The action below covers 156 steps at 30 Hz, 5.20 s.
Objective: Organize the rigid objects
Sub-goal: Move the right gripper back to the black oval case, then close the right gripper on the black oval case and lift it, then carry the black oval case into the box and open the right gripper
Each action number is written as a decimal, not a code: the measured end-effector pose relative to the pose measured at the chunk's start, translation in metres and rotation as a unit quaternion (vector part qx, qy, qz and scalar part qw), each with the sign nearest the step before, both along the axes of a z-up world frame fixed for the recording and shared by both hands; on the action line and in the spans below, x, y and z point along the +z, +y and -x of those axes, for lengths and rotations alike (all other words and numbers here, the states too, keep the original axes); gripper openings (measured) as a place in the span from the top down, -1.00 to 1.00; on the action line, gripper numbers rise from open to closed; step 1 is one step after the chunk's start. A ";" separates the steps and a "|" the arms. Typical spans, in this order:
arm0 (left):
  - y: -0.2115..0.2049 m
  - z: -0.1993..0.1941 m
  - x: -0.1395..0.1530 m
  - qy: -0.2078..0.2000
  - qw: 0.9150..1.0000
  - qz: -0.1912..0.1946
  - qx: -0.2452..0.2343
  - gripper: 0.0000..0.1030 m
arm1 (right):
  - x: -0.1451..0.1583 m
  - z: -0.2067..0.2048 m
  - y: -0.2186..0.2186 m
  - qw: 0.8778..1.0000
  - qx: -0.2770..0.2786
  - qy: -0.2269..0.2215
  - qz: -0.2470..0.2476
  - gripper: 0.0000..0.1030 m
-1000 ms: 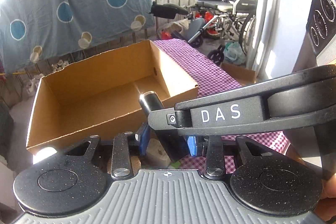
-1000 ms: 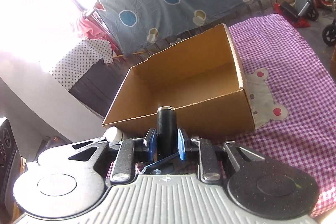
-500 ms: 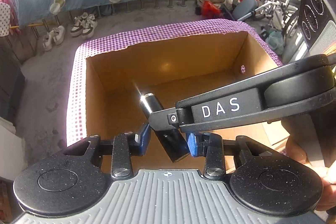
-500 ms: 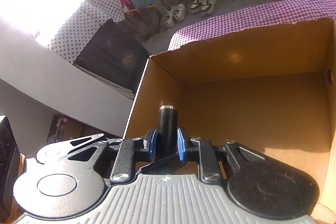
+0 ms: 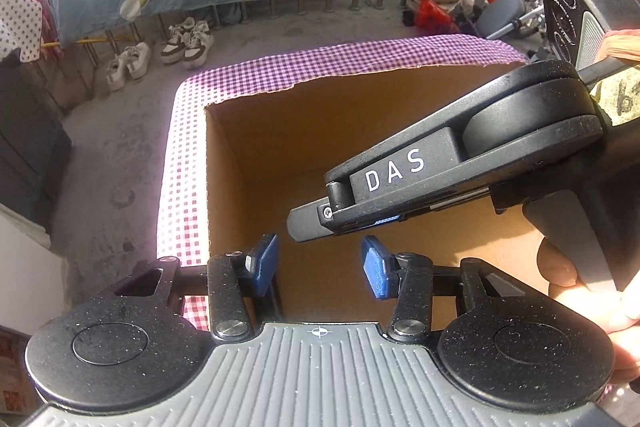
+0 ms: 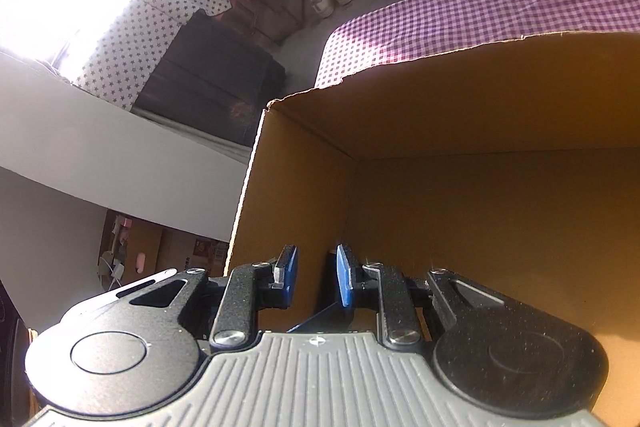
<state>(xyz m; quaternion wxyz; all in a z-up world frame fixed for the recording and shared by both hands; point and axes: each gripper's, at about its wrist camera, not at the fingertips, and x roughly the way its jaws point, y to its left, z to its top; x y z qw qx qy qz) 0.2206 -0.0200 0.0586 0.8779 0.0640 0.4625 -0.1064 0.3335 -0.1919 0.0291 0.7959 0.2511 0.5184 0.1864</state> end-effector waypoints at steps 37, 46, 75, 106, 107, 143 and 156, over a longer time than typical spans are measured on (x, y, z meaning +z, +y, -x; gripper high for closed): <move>-0.116 0.157 -0.082 0.021 0.986 0.023 -0.164 0.16 | -0.094 0.303 -0.144 0.961 -0.263 -0.017 -0.085 0.13; -0.126 0.144 -0.096 0.042 0.987 0.002 -0.155 0.16 | -0.105 0.297 -0.156 0.957 -0.267 -0.017 -0.109 0.14; -0.131 0.151 -0.100 0.068 0.978 0.089 -0.177 0.18 | -0.088 0.306 -0.148 0.966 -0.252 -0.030 -0.060 0.17; -0.120 0.167 -0.078 0.029 0.980 0.091 -0.175 0.43 | -0.074 0.309 -0.125 0.969 -0.236 -0.062 -0.038 0.64; -0.119 0.169 -0.074 0.023 0.980 0.091 -0.176 0.43 | -0.069 0.310 -0.122 0.969 -0.235 -0.069 -0.037 0.64; -0.015 0.023 0.023 0.017 0.996 0.084 -0.028 0.43 | 0.034 0.064 -0.051 0.997 -0.026 -0.067 -0.039 0.64; -0.005 -0.053 -0.027 0.101 0.994 0.029 0.020 0.43 | -0.047 -0.045 -0.053 0.996 -0.030 0.053 -0.067 0.64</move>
